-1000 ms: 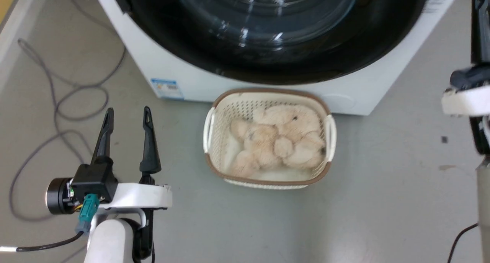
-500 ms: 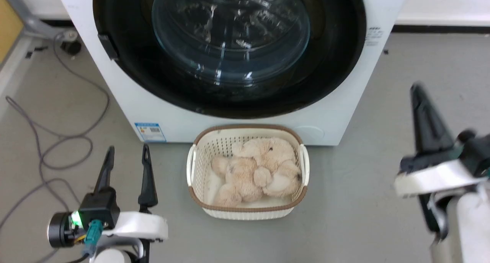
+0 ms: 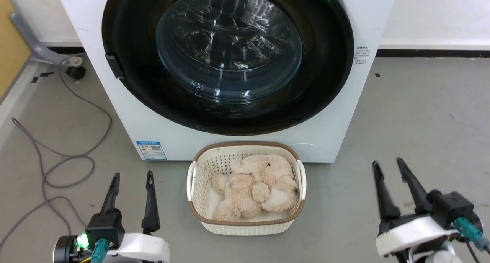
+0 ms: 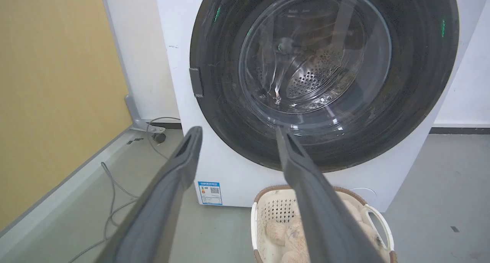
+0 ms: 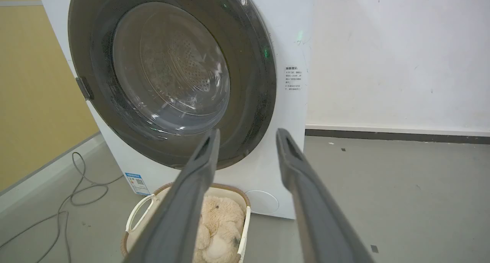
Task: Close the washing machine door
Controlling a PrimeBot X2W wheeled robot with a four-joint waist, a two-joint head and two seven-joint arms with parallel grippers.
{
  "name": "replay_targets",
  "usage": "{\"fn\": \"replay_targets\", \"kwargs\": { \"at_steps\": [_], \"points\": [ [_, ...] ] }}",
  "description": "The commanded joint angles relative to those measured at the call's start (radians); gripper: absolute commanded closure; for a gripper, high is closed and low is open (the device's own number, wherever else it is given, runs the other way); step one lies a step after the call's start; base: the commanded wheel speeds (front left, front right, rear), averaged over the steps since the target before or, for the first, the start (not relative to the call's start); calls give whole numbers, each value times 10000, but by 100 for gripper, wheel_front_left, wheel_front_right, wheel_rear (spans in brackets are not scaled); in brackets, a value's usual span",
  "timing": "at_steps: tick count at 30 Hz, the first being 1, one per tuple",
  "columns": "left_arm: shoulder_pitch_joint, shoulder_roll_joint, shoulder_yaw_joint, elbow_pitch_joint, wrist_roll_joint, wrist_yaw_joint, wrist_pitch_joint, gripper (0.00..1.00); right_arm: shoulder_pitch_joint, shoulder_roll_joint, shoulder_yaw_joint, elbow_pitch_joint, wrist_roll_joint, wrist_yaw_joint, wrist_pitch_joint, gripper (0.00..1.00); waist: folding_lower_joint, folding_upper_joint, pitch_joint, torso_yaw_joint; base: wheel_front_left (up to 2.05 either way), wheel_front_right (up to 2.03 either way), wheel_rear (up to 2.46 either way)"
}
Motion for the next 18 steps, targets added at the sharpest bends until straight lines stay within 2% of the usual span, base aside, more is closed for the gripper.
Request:
{"fn": "replay_targets", "kwargs": {
  "at_steps": [1,8,9,18],
  "points": [
    [180,9,-5,26,-20,6,-44,0,229,61,16,46,264,-9,-32,0,1,0,-49,28,0,0,0],
    [343,9,-79,80,-59,-84,-44,0,468,66,85,51,463,-9,-32,0,1,0,-151,52,0,0,0],
    [230,-2,-71,82,-38,-79,6,100,315,13,65,30,410,0,4,100,1,0,-153,52,0,0,0],
    [226,-1,-81,15,-16,-115,153,100,358,14,63,-96,329,-1,153,100,1,0,-170,54,0,0,0]
  ]
}}
